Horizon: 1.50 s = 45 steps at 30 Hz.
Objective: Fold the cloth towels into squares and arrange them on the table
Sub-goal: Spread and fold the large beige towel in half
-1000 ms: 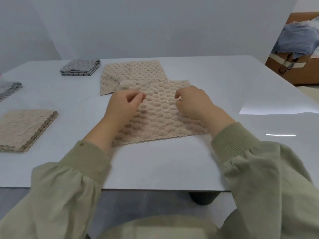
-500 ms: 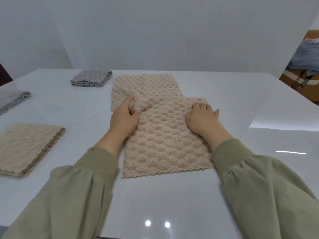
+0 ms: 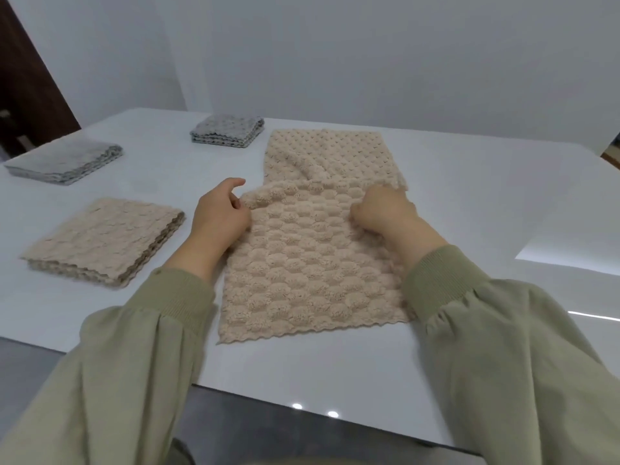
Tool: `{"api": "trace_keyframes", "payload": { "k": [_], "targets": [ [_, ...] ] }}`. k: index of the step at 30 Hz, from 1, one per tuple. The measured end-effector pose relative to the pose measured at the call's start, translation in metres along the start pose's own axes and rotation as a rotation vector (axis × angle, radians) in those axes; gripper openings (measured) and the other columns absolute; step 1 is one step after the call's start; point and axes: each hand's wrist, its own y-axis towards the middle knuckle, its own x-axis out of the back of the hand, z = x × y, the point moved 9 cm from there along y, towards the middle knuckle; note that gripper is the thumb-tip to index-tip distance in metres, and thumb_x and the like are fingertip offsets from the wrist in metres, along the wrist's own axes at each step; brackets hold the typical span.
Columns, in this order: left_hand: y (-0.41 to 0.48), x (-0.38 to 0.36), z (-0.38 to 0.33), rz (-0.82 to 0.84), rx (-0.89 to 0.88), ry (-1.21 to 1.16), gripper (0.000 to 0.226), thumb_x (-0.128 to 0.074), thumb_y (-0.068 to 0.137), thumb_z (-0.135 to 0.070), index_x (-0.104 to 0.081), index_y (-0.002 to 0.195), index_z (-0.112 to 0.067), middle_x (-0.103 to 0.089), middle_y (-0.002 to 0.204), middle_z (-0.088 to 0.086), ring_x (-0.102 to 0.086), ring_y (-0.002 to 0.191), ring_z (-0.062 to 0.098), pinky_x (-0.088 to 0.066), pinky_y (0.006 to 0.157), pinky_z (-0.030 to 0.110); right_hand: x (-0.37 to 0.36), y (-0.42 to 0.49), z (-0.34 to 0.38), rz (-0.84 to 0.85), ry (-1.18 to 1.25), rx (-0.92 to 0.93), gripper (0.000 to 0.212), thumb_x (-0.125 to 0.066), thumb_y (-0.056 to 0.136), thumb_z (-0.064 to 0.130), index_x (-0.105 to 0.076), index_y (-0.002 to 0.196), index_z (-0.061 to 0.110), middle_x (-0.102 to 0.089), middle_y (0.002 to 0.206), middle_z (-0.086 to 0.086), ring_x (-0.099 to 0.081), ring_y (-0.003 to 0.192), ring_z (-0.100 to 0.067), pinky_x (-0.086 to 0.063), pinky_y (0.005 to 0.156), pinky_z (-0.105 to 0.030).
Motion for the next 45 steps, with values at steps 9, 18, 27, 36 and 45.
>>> {"api": "trace_keyframes", "payload": {
  "k": [9, 18, 27, 36, 45],
  "targets": [
    [0.022, -0.012, 0.004, 0.004, 0.086, -0.074, 0.052, -0.057, 0.089, -0.026, -0.042, 0.139, -0.029, -0.055, 0.125, 0.006, -0.057, 0.104, 0.021, -0.050, 0.091, 0.041, 0.013, 0.013, -0.046, -0.327, 0.328, -0.066, 0.030, -0.039, 0.091, 0.030, -0.054, 0.112, 0.015, -0.062, 0.109, -0.009, -0.055, 0.104, -0.032, -0.042, 0.092, -0.040],
    [0.029, 0.001, 0.003, -0.113, 0.081, 0.042, 0.008, -0.061, 0.082, -0.012, -0.067, 0.085, -0.017, -0.058, 0.076, 0.000, -0.056, 0.079, 0.023, -0.042, 0.067, 0.028, 0.020, 0.009, -0.058, -0.340, 0.746, -0.158, 0.038, -0.064, 0.081, 0.026, -0.062, 0.113, 0.008, -0.069, 0.096, -0.009, -0.066, 0.089, -0.029, -0.054, 0.083, -0.042],
    [0.021, 0.021, -0.005, -0.240, 0.112, 0.030, 0.012, -0.062, 0.085, -0.020, -0.072, 0.086, -0.015, -0.065, 0.080, 0.003, -0.058, 0.083, 0.027, -0.040, 0.067, 0.030, 0.024, 0.016, -0.057, -0.183, 0.740, -0.170, 0.047, -0.068, 0.076, 0.000, -0.058, 0.122, 0.003, -0.064, 0.094, -0.014, -0.057, 0.068, -0.020, -0.045, 0.056, -0.027],
    [0.021, 0.004, 0.007, -0.149, 0.233, -0.501, 0.016, -0.052, 0.091, -0.006, -0.061, 0.104, -0.011, -0.070, 0.071, 0.011, -0.057, 0.047, 0.019, -0.051, 0.054, 0.034, 0.035, 0.020, -0.063, -0.173, 0.663, -0.203, 0.041, -0.067, 0.083, 0.036, -0.048, 0.060, 0.008, -0.044, 0.054, -0.006, -0.043, 0.048, -0.020, -0.037, 0.049, -0.028],
    [0.020, -0.009, 0.008, -0.063, 0.278, -0.492, 0.031, -0.048, 0.093, -0.005, -0.051, 0.124, -0.001, -0.070, 0.081, 0.015, -0.065, 0.058, 0.026, -0.049, 0.048, 0.028, 0.035, 0.022, -0.067, -0.152, 0.485, -0.186, 0.079, -0.011, 0.095, 0.061, -0.059, 0.103, -0.001, -0.060, 0.115, -0.019, -0.052, 0.099, -0.030, -0.036, 0.083, -0.035]
  ]
}}
